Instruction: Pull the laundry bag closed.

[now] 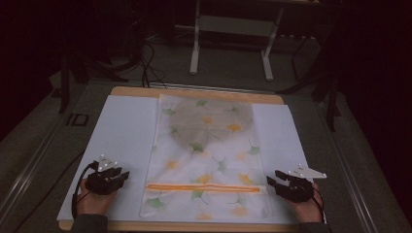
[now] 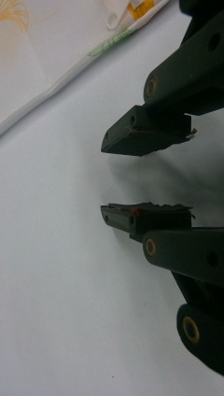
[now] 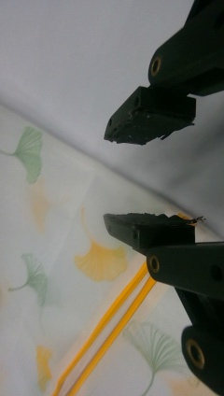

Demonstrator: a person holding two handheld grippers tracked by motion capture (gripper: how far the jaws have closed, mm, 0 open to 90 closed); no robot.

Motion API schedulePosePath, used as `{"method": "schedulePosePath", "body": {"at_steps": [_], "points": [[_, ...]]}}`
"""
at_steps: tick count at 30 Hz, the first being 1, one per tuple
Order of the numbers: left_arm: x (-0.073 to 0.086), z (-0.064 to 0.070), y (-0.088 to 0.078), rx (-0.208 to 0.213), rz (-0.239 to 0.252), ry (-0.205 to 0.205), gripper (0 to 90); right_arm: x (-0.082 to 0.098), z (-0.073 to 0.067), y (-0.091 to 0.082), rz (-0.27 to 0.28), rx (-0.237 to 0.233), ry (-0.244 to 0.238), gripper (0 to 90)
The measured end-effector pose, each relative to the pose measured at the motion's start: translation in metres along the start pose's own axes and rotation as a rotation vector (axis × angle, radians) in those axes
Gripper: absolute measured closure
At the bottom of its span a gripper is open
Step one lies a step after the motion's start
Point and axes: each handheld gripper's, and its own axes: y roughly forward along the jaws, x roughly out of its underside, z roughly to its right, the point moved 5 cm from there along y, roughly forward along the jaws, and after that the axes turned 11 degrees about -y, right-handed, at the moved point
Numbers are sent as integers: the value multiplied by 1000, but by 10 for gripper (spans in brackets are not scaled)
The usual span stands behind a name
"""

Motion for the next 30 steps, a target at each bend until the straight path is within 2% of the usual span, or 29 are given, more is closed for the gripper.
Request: {"method": "schedulePosePath", "body": {"at_steps": [5, 8, 10, 14, 20, 25, 30], "points": [[-1, 3, -1, 9, 2, 11, 630, -12, -5, 3, 18, -41, -25, 551], [-2, 6, -3, 33, 9, 28, 633, -18, -8, 4, 16, -50, -43, 551], [-2, 8, -3, 59, 9, 32, 646, -28, -13, 6, 29, -79, -74, 550], [-2, 10, -4, 76, 9, 28, 671, -39, -21, 12, 17, -106, -120, 541], [-2, 9, -7, 72, 31, 5, 642, -52, -35, 20, 10, -155, -168, 537], [-2, 6, -8, 50, 34, 16, 625, -59, -45, 25, 6, -178, -199, 540], [-1, 5, -8, 47, 35, 26, 661, -68, -56, 30, 28, -217, -219, 538]]}}
